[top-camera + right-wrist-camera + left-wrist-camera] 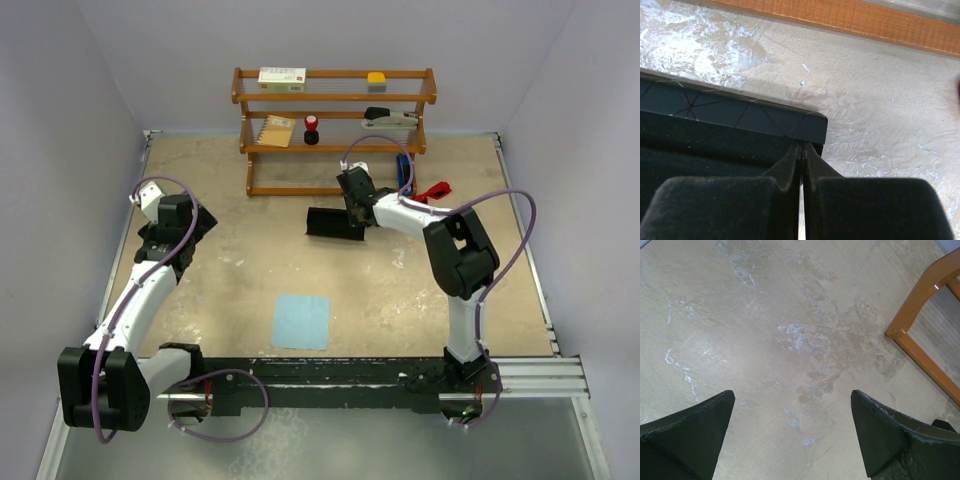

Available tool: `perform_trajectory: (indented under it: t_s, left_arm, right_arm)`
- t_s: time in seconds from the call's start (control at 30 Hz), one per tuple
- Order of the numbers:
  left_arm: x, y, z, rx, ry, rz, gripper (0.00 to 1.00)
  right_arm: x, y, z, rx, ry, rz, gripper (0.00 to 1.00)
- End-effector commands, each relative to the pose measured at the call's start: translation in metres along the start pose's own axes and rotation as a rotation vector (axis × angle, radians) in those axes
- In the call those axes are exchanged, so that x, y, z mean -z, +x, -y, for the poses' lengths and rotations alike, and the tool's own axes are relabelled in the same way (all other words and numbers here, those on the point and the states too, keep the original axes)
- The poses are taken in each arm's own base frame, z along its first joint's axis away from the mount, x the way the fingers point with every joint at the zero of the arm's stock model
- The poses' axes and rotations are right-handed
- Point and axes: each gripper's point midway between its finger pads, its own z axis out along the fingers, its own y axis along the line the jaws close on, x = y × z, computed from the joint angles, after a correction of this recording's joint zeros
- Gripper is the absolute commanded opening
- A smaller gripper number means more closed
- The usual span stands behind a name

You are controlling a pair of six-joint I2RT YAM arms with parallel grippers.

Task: Organize the sunglasses
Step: Adjust the sunglasses case at the center of the board, then adjust the glasses cleaning cloth at the center of the board.

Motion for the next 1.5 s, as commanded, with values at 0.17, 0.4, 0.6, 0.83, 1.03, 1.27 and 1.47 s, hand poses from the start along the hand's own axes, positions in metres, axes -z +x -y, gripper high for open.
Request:
perform_trajectory:
  t_s: [0.17, 0.4, 0.6, 0.83, 1.03, 1.27, 1.47]
  left_arm:
    - [0.005, -0.02, 0.011, 0.012, 0.038, 0.042, 0.96]
    - [0.009, -0.018, 0.014, 0.007, 0.062, 0.027, 0.9]
    - [0.016, -0.011, 0.022, -0.001, 0.103, -0.023, 0.79]
    - [0.036, 0.007, 0.031, -0.031, 0.125, -0.065, 0.71]
    - [0.056, 0.039, 0.055, -0.082, 0.166, -0.11, 0.62]
    - [0.074, 0.074, 0.073, -0.194, 0.212, -0.201, 0.53]
    - [0.08, 0.104, 0.071, -0.268, 0.191, -0.268, 0.53]
  right_arm:
    - [0.05, -0.046, -0.004, -0.005, -0.037, 0.136, 0.03]
    - [0.105, -0.047, -0.018, 0.007, -0.112, 0.184, 0.2]
    - [0.145, -0.013, -0.049, 0.025, -0.206, 0.17, 0.23]
    - [0.184, 0.024, -0.072, -0.004, -0.382, 0.161, 0.25]
    - [0.198, 0.055, -0.064, 0.01, -0.441, 0.132, 0.26]
    - [0.205, 0.089, -0.062, 0.033, -0.513, 0.082, 0.25]
    - [0.213, 0.094, -0.06, -0.011, -0.538, 0.083, 0.25]
